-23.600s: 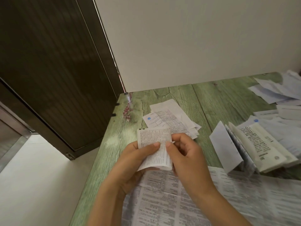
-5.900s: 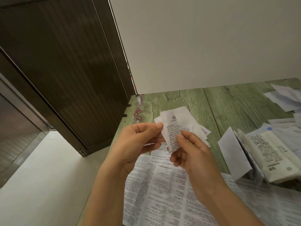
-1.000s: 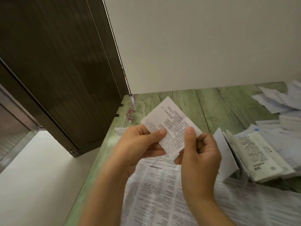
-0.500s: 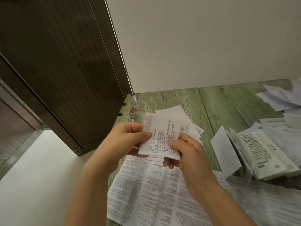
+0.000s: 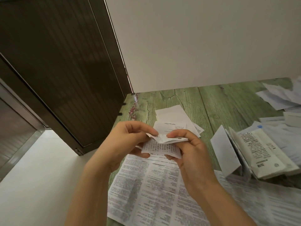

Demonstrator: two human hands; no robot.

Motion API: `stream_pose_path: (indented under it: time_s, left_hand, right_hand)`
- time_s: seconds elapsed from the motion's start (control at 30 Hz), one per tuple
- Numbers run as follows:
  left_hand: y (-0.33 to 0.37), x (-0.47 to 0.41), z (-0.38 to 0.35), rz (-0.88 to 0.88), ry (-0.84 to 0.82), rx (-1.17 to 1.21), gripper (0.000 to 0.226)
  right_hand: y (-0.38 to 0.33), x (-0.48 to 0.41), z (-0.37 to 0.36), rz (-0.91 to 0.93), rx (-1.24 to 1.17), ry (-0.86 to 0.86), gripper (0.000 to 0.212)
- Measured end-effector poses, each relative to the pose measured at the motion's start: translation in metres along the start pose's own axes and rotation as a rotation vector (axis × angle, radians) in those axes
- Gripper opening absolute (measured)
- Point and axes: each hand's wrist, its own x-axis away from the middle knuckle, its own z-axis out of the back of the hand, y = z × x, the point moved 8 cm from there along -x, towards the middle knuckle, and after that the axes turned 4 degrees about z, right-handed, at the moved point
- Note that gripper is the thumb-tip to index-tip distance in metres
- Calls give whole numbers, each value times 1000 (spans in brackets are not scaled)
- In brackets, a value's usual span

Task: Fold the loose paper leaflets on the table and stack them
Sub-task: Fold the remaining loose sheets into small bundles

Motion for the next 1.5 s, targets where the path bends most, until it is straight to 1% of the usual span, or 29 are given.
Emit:
stream_pose_path:
  time_s: [0.1,0.17,0.2,0.27,0.3,0.43,0.57,0.63,0.73,0.83,0.9,0.97,1.03,1.13,1.2,1.27,1.33,1.4,1.5]
  left_hand:
    - [-3,-1,2,43,28,135,29]
    - [-7,-1,1,97,24,250,21]
    - [-9,0,-3,127,-13,274,21]
    - [-14,0,-15,176,-129,205,40]
    - [-16,0,-19,177,-168,160,45]
    - [-17,-4,-18,156,-154,188,46]
    - [-17,-5,-14,126,-138,177,46]
    - [-15,-5,-12,99,-135,129,41]
    - [-13,-4,-10,65,-144,53,40]
    - [-13,-3,-8,46,-162,2,34]
    - [-13,-3,-9,38,-178,-41,29]
    - [-13,-2,-10,31,-187,-76,28]
    - [-13,-3,-9,13,-180,-112,29]
    - [-14,-6,-6,-3,-144,-127,33]
    - [-14,-7,-5,3,-118,-67,36]
    - [-12,-9,-1,-9,-58,-29,36]
    - [-11,-10,3,-22,-1,-44,27]
    - [-11,-10,4,-31,16,-81,17]
    - [-10,-10,5,-42,17,-129,13]
  right_hand:
    - [-3,-1,-1,107,77,0,55]
    - [-9,0,1,205,140,20,53]
    - [-12,1,1,256,168,29,50]
    - [-21,4,1,366,231,38,45]
    - [-24,6,0,416,261,39,43]
    - [-26,8,0,501,341,60,43]
    - [-23,7,0,472,339,51,44]
    - [-21,6,-1,418,282,23,42]
    - [-17,6,-3,331,158,-19,30]
    - [-14,9,-3,243,49,-30,31]
    - [-16,10,-3,225,85,-24,22]
    - [-18,9,-5,224,184,-35,13]
    - [-13,6,-5,204,246,-50,13]
    - [-8,5,-6,170,255,-66,13]
    - [-7,3,-1,175,238,-13,13]
    - [-8,2,5,181,222,46,13]
    - [-10,2,6,187,220,56,12]
    - [-9,2,4,182,225,36,12]
    - [-7,3,1,179,228,12,13]
